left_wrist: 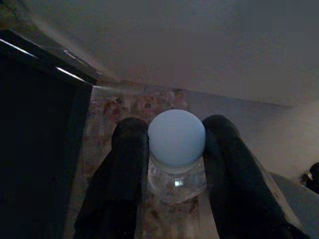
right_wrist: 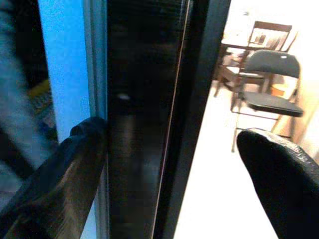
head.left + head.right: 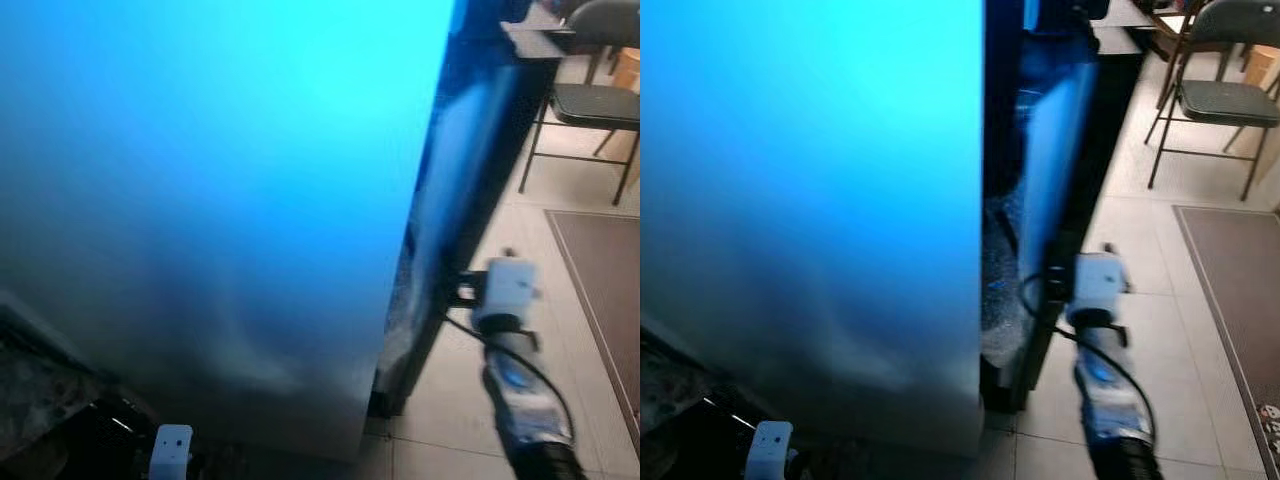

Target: Restocking fridge

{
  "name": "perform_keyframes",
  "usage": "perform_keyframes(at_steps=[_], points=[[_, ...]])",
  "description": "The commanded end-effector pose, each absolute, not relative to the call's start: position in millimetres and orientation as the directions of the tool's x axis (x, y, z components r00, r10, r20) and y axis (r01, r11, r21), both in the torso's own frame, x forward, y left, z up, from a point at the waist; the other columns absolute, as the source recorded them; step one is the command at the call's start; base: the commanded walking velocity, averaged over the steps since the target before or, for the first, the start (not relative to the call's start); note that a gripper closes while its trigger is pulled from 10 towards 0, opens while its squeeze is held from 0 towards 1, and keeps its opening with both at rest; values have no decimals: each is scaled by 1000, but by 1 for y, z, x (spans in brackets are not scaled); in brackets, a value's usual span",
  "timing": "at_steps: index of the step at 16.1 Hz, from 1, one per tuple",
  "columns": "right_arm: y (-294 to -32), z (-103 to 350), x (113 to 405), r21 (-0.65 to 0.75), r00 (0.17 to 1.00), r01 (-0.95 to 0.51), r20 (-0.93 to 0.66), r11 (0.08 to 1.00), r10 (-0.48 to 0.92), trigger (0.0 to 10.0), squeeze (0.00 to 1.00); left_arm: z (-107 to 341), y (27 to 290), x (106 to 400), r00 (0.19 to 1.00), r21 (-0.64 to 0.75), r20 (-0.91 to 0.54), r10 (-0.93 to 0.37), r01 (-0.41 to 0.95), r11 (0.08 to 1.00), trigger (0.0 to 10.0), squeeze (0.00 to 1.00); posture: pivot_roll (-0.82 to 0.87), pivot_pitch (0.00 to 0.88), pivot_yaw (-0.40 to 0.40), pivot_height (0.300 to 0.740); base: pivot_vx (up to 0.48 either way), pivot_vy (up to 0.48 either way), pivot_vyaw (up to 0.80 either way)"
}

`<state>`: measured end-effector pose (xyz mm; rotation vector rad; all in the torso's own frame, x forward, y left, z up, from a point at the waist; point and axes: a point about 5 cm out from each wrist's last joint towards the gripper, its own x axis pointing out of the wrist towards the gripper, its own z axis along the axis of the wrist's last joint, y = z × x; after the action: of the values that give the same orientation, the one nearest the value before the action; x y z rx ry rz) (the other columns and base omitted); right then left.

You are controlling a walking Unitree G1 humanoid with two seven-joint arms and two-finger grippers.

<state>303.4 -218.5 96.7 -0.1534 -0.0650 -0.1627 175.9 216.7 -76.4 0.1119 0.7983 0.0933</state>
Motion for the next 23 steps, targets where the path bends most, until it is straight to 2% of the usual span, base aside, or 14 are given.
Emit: perform_keyframes(at_steps=[1,2,4,7,10,12,13,15,16,17,21,23], points=[[-250,80,288,-142,954,295,-12,945,-299,10000,0,-77,220,175,682,151,-718,140,-44,988,10000,0,-95,20,86,740,0,0,0],[-255,79,287,-143,949,310,-14,940,-315,10000,0,-77,220,175,681,151,-719,140,-44,988,10000,0,-97,16,86,740,0,0,0],[-282,71,274,-165,913,393,-51,905,-406,10000,0,-77,219,175,678,150,-721,138,-42,988,10000,0,-104,16,85,740,0,0,0],[-279,40,262,-181,904,362,-173,914,-392,10000,0,-77,217,176,680,147,-720,134,-39,988,10000,0,-101,15,82,740,0,0,0],[-254,-1,248,-128,884,263,-364,956,-292,10000,0,-78,217,176,677,148,-723,136,-40,988,10000,0,-101,18,84,740,0,0,0],[-218,-43,226,18,808,188,-572,982,-144,10000,0,-78,218,175,668,152,-732,135,-33,988,10000,0,-114,23,91,740,0,0,0],[-210,-51,219,36,785,159,-610,987,-104,10000,0,-79,218,174,657,157,-742,135,-25,987,10000,0,-111,21,87,740,0,0,0],[-180,-75,191,74,689,52,-724,996,18,10000,0,-79,218,174,652,157,-745,140,-32,987,10000,0,-111,21,84,740,0,0,0],[-174,-82,181,39,651,-19,-758,999,42,10000,0,-79,218,175,654,155,-743,142,-37,987,10000,0,-102,15,84,740,0,0,0],[-174,-85,177,43,632,-19,-774,999,45,10000,0,-78,218,176,658,154,-739,143,-41,987,10000,0,-99,15,84,740,0,0,0],[-200,-90,162,-1,574,227,-808,974,-135,10000,0,-77,223,177,660,161,-736,152,-47,986,10000,0,-104,19,90,740,0,0,0],[-208,-93,153,-34,547,253,-820,967,-172,10000,0,-77,222,176,659,159,-736,152,-50,986,10000,0,-103,18,86,740,0,0,0]])
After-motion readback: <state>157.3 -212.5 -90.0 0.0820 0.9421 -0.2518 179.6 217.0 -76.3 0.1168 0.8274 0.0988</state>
